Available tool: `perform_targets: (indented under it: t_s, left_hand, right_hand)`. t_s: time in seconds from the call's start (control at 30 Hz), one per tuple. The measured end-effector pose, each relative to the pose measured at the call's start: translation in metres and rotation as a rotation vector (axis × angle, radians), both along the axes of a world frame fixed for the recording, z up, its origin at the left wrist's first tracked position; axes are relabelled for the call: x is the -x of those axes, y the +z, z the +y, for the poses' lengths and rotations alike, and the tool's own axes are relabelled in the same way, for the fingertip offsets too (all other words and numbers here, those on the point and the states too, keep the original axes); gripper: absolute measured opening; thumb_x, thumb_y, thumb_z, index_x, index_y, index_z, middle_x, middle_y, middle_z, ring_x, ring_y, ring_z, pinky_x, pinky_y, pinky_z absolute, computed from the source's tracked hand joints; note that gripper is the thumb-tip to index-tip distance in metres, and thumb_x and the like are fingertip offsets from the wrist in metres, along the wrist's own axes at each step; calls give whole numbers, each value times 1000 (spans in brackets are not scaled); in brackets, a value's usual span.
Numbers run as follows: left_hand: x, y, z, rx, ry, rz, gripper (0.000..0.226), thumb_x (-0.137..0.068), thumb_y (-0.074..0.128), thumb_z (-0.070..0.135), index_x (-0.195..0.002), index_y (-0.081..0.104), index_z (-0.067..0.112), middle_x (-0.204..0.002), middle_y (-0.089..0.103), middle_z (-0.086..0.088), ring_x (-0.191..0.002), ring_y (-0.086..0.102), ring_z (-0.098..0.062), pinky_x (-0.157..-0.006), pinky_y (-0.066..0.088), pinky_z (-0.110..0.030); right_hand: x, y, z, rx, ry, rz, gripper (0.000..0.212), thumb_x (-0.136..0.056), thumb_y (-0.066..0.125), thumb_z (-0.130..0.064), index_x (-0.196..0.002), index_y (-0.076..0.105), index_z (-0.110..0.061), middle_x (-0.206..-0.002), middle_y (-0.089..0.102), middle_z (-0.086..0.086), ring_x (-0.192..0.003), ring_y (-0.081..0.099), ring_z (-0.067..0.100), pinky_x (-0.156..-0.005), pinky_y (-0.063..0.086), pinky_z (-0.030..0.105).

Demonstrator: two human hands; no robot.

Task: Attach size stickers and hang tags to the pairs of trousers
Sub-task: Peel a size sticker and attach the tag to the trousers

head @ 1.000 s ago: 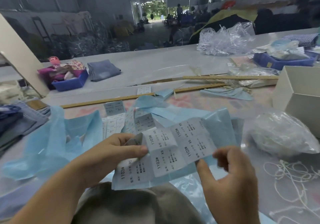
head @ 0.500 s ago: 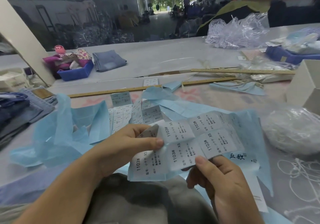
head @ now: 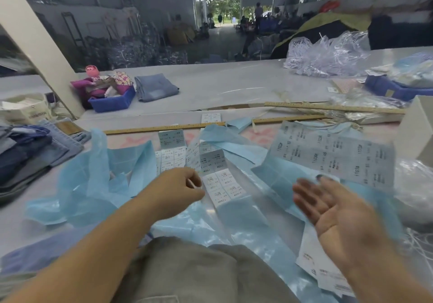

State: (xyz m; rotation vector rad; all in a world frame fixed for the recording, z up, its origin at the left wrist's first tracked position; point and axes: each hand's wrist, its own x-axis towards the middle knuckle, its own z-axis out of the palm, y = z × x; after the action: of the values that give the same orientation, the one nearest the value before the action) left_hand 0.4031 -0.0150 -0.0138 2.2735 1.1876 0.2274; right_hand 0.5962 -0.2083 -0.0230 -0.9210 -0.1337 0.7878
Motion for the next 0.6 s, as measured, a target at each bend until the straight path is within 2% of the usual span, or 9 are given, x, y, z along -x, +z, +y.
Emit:
perform_targets:
  t_s: [0.07,0.13,0.2,0.27,0.33,0.43,0.5,0.6]
  left_hand:
    - [10,-8,20,-204,15,247,9,-88,58,34,-96,59,31,-98,63,10,-87,59,-8,-70,47,-24]
    - [27,-26,38,-372,11,549,30,-90,52,39,-117,54,27,-116,57,2,-105,54,-18,-87,49,-34]
    - [45,-45,51,-361,38,719,45,-90,50,47,-128,45,23,-126,49,-3,-117,48,-25,-95,45,-38]
    - [55,-60,59,-191,106,670,59,-87,53,53,-134,39,21,-135,45,-6,-124,46,-28,-99,41,-38]
    - [54,-69,62,-67,123,607,67,-83,57,53,-138,39,19,-139,47,-7,-126,48,-28,-98,39,-33]
    - [41,-77,60,-58,53,531,64,-81,61,49,-136,44,20,-139,50,-7,-123,51,-25,-92,39,-29]
    - [33,-79,58,12,-9,383,66,-80,64,50,-136,45,21,-140,50,-6,-122,52,-24,-92,41,-29]
    - [25,-75,53,86,-113,200,60,-83,66,44,-137,47,25,-142,51,-2,-123,52,-21,-91,36,-24]
  right_hand:
    - [14,-11,5,98,143,-4,21,-91,55,-3,-112,57,1,-92,71,27,-76,73,35,-57,60,36]
    - [29,-22,14,199,258,-38,19,-88,57,3,-106,58,5,-82,70,28,-66,70,35,-53,59,36]
    - [41,-29,28,307,383,-109,18,-85,61,6,-102,60,5,-78,69,26,-63,67,32,-52,57,35]
    - [53,-37,43,429,534,-208,19,-83,67,3,-101,64,1,-83,72,22,-68,69,28,-55,56,34]
    - [65,-46,57,559,657,-358,18,-83,71,-5,-100,67,-9,-93,73,15,-77,70,20,-54,52,25]
    - [76,-56,77,676,751,-696,16,-83,71,-16,-96,67,-25,-102,72,-3,-88,68,8,-55,46,18]
    - [83,-57,91,667,779,-925,16,-82,70,-21,-94,66,-31,-101,71,-10,-89,66,2,-61,46,14]
    - [92,-62,117,611,782,-1410,38,-81,67,-30,-118,60,-32,-117,60,-10,-105,55,4,-83,41,13]
